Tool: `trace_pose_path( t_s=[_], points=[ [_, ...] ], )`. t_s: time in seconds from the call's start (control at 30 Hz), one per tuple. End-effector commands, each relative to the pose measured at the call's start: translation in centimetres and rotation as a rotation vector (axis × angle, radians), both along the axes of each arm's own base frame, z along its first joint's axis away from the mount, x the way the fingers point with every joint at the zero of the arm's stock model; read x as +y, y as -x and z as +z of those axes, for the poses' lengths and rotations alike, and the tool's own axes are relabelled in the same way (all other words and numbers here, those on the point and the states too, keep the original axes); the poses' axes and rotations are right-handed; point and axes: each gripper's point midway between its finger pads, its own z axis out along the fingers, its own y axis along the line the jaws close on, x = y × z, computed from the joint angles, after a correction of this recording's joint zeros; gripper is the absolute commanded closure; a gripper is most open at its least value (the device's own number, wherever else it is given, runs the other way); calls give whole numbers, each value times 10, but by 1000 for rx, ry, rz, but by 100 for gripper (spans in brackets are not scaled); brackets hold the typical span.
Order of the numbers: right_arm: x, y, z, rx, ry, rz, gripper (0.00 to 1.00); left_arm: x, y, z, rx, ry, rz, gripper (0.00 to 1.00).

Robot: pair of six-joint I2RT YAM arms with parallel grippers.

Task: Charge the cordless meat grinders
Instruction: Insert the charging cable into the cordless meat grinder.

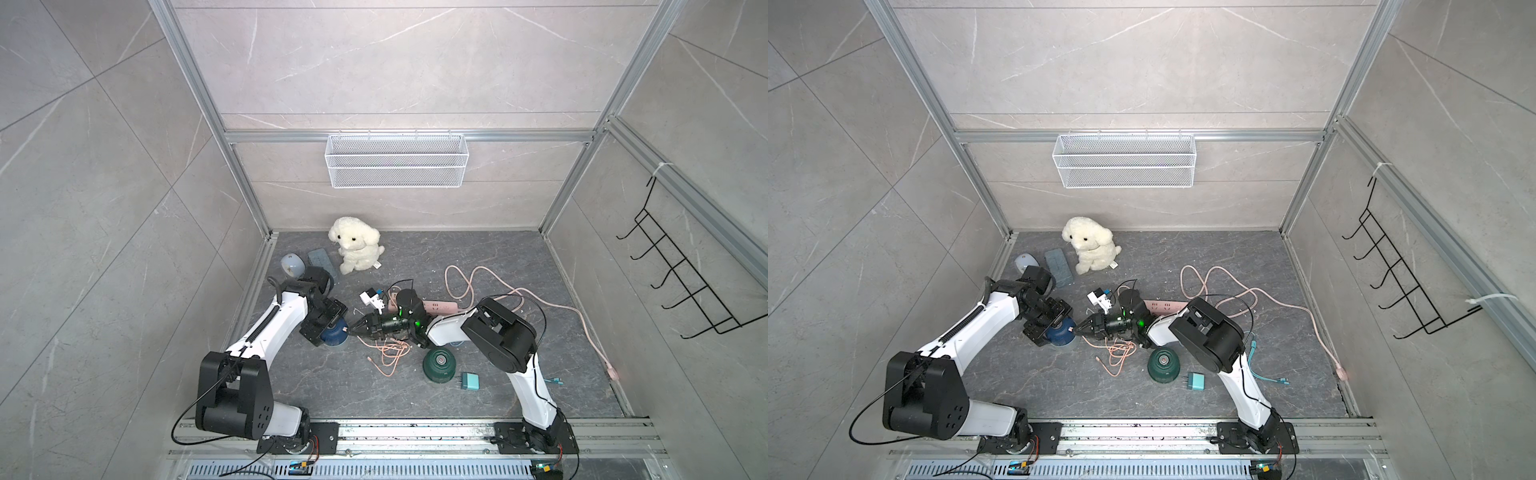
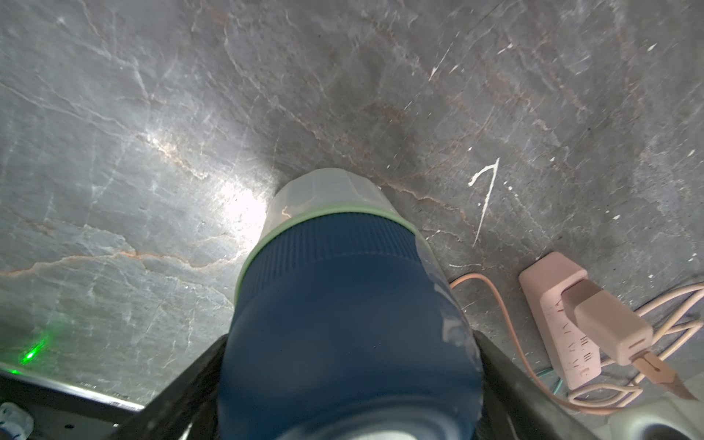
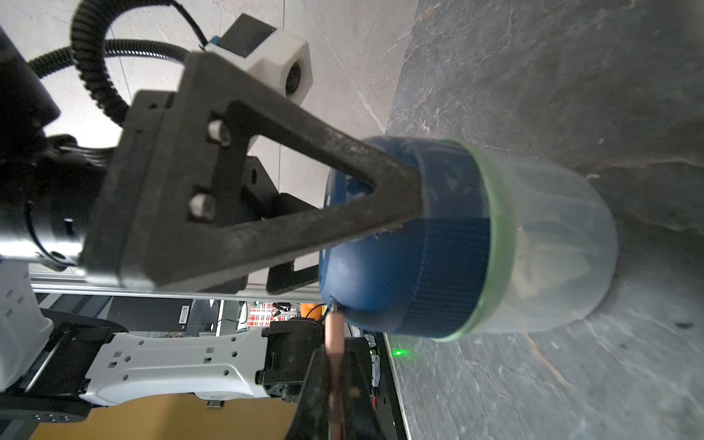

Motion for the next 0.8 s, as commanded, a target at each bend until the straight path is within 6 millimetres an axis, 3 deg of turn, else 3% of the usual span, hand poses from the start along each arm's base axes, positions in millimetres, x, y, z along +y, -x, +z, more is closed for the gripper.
trace_pose_path(
  t_s=[0.0, 0.37, 0.57, 0.77],
  points=[
    [8, -15, 10, -7, -6, -62, 100, -18, -2, -25, 5, 62, -27, 56],
    [15, -25, 3, -42, 47, -118, 100, -34, -3, -30, 18, 102, -72, 61],
    [19, -30, -1, -42, 51, -120, 100, -54, -6, -26, 15, 122, -136, 62],
    [8, -33, -1, -52, 71, -136, 97, -42, 3, -23, 39, 76, -137, 60]
  ],
)
